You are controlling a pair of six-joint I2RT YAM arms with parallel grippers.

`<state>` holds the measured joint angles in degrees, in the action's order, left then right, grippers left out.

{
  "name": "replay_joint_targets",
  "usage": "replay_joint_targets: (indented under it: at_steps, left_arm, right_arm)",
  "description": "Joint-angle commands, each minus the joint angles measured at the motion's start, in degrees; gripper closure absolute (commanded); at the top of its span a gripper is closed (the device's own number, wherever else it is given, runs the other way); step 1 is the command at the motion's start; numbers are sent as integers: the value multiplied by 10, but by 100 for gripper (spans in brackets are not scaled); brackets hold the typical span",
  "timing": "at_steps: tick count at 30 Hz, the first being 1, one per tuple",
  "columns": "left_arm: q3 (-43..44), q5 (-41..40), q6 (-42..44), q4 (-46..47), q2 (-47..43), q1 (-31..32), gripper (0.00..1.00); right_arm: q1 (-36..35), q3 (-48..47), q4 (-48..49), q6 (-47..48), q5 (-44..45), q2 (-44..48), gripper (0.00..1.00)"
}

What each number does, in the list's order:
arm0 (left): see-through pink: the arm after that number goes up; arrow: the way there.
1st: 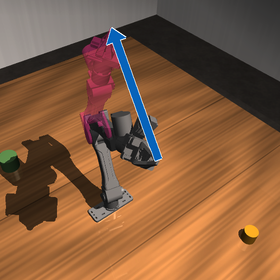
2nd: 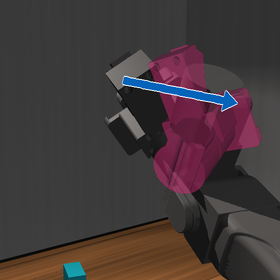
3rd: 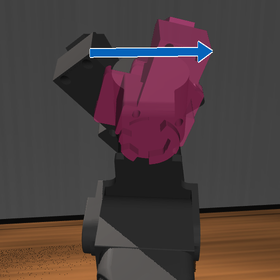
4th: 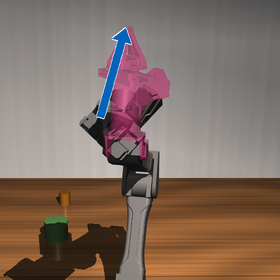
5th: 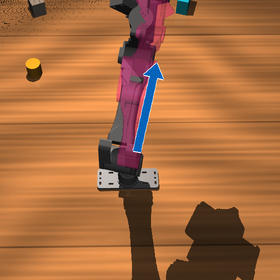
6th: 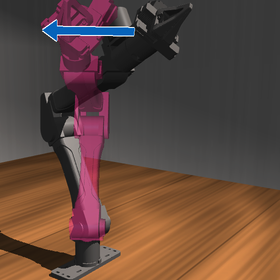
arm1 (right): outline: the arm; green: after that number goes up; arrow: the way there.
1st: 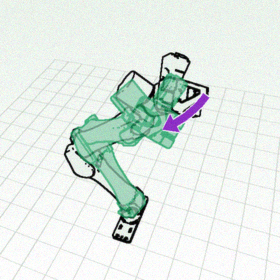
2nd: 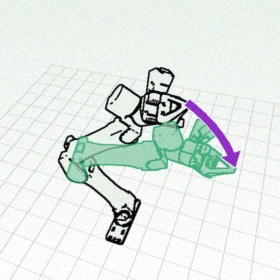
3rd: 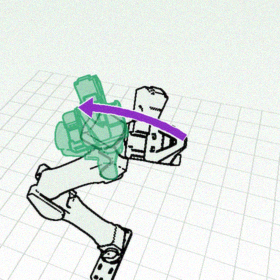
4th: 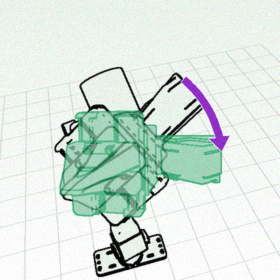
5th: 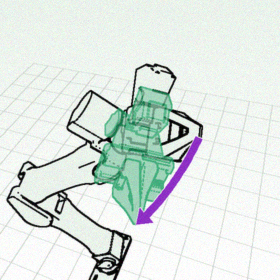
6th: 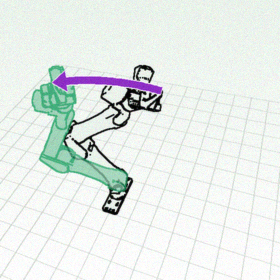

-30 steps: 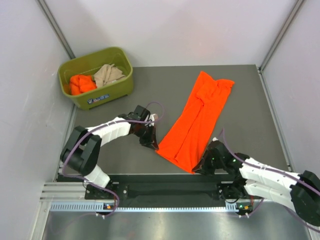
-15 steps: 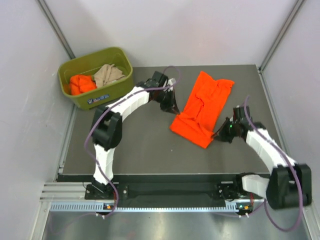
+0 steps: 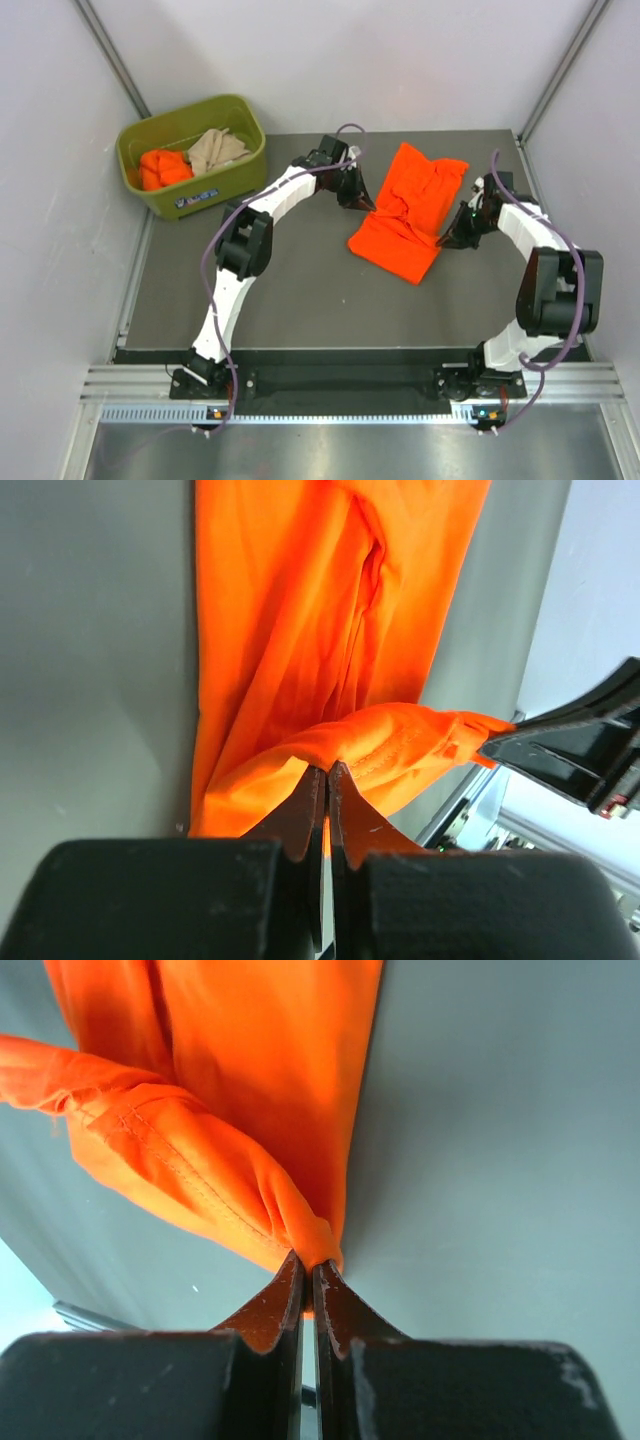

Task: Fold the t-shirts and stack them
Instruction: Fold the tshirt

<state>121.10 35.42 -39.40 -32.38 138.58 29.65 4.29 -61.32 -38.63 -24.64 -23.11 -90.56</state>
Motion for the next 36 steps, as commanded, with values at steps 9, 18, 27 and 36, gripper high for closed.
replay_joint_targets:
  at_steps: [9, 18, 27, 36]
  left_arm:
    - [13, -10, -50, 108, 8, -10, 100]
    - [14, 2, -73, 139, 33, -15, 100]
    - [31, 18, -84, 152, 63, -16, 95]
    - [85, -65, 17, 59, 37, -20, 46]
  right_arm:
    - [22, -97, 18, 41, -43, -99, 100]
    - [24, -133, 22, 37, -47, -145, 100]
    - [25, -145, 24, 31, -45, -167, 96]
    - [69, -157, 72, 12, -69, -207, 66]
